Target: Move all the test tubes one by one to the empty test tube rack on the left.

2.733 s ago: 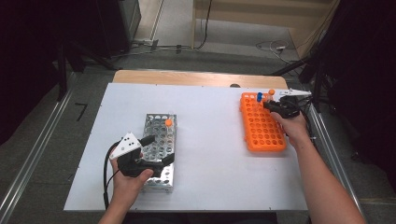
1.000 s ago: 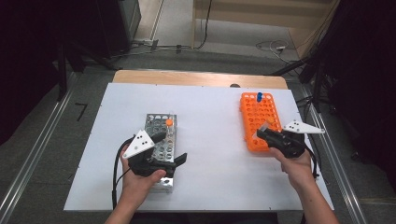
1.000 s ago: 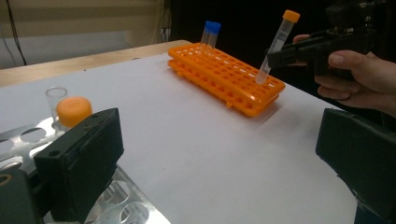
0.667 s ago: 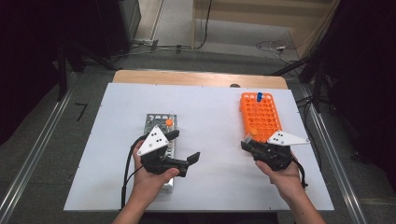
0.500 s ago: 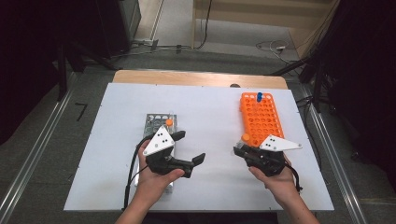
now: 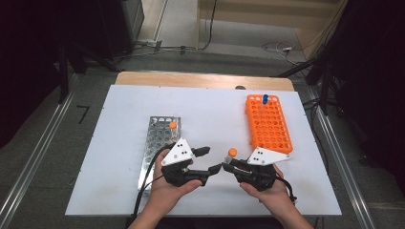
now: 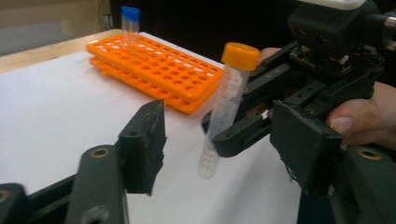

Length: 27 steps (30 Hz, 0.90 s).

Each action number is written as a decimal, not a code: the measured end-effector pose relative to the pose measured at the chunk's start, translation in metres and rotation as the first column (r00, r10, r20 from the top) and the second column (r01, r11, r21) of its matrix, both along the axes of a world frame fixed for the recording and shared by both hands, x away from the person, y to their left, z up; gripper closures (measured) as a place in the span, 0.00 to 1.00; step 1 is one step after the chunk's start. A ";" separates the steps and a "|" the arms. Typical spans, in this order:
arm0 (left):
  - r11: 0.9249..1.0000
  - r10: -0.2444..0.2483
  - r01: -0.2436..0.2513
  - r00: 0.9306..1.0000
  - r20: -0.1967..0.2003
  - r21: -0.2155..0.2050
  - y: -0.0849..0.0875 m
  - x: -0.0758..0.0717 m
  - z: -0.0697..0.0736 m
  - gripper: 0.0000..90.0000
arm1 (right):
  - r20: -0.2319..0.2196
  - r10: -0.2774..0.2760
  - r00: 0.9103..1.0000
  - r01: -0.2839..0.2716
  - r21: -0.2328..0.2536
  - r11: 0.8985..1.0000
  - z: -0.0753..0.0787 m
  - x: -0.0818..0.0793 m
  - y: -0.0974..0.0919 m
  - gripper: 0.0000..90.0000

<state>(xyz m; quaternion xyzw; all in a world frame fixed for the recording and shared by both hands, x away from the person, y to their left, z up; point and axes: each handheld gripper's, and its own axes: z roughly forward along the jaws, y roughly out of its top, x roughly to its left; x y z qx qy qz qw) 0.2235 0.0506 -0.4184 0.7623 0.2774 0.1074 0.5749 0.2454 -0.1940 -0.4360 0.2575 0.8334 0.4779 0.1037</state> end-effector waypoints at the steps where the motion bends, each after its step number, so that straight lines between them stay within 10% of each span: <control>1: 1.000 -0.002 0.002 1.000 -0.002 0.009 -0.002 0.000 -0.001 0.46 | -0.004 0.004 1.000 -0.004 -0.002 1.000 0.000 -0.001 0.002 0.81; 14: 0.999 -0.039 0.039 0.999 -0.020 0.031 -0.012 0.000 -0.005 0.77 | 0.015 0.080 0.997 -0.080 -0.040 0.996 0.000 -0.015 0.023 0.81; 27: 0.999 0.005 -0.005 1.000 0.008 0.049 -0.008 0.001 -0.005 0.83 | 0.001 0.082 0.997 -0.082 -0.033 0.996 -0.004 -0.012 0.023 0.71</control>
